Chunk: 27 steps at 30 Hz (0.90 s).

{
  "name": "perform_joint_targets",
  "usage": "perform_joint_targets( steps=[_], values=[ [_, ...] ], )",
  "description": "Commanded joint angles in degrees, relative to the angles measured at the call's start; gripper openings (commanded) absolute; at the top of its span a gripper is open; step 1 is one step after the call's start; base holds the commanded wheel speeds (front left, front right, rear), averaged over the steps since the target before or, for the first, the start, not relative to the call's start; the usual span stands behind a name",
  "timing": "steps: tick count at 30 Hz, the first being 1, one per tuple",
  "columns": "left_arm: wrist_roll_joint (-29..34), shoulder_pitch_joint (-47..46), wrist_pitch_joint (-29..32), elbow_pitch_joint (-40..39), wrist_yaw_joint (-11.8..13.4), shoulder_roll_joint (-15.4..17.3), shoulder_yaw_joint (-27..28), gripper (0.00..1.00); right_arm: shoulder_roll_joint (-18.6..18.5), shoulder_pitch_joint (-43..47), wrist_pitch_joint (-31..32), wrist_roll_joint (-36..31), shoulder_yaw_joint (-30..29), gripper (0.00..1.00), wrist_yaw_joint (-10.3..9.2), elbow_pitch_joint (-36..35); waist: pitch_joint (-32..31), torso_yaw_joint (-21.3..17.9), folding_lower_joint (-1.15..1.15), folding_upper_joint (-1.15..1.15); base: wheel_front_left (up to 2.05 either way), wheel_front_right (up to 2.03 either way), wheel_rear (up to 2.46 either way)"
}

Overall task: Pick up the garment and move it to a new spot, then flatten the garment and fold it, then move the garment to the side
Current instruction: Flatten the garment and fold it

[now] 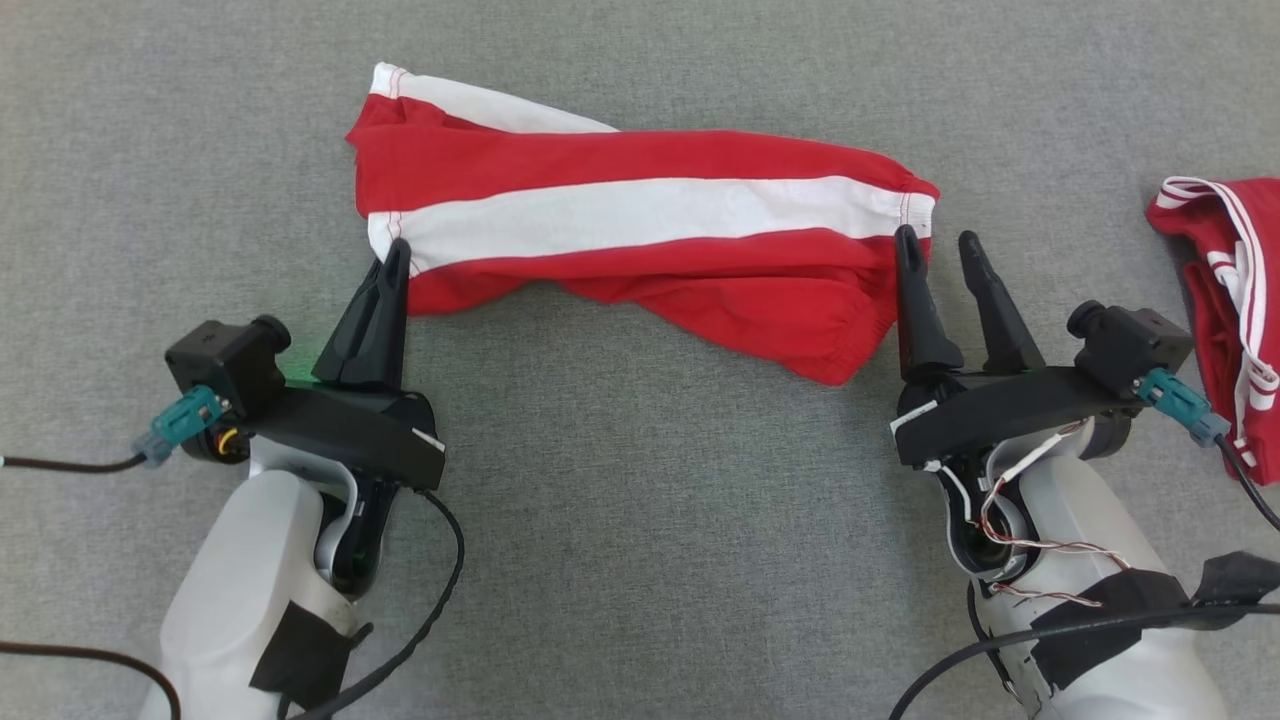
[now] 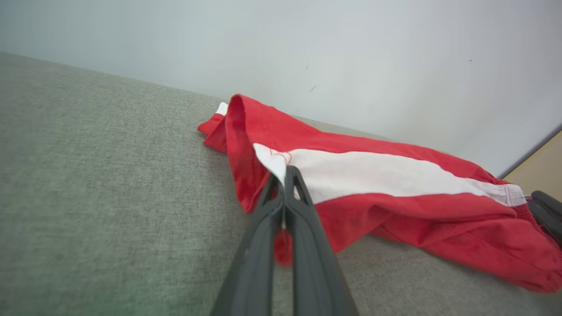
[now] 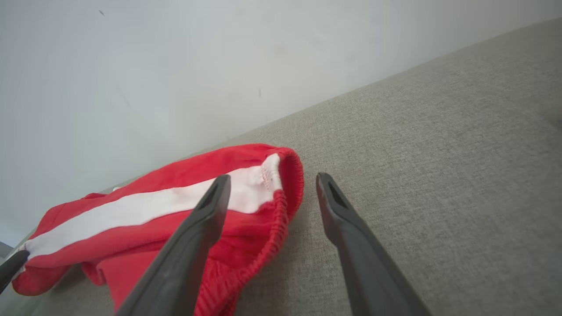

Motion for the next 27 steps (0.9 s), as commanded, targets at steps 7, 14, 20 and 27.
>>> perform_joint_targets(
  steps=[7,14,20,27],
  values=[
    [1.9,1.9,0.0,-0.5,0.0,-0.5,1.2,0.00,-1.0,-2.1,0.0,5.4,3.3,1.00,0.00,1.4,-0.2,0.7,-0.01,-0.01,0.00,0.00,0.00],
    [2.1,2.2,0.0,0.1,0.0,-0.7,1.0,0.00,-1.6,-5.8,0.0,8.8,6.7,0.95,0.00,5.8,0.1,0.5,-0.01,-0.01,0.00,0.00,0.00],
    [2.3,2.3,0.0,0.3,0.0,-0.9,0.7,0.00,-1.9,-7.3,0.0,10.4,7.6,0.84,0.00,7.5,0.1,0.7,-0.01,-0.01,0.00,0.00,0.00],
    [2.3,1.7,0.0,-0.1,0.0,-1.0,0.9,0.00,-2.5,-8.2,0.0,11.8,8.0,0.00,0.00,9.0,-0.1,1.1,-0.01,-0.01,0.00,0.00,0.00]
  ],
)
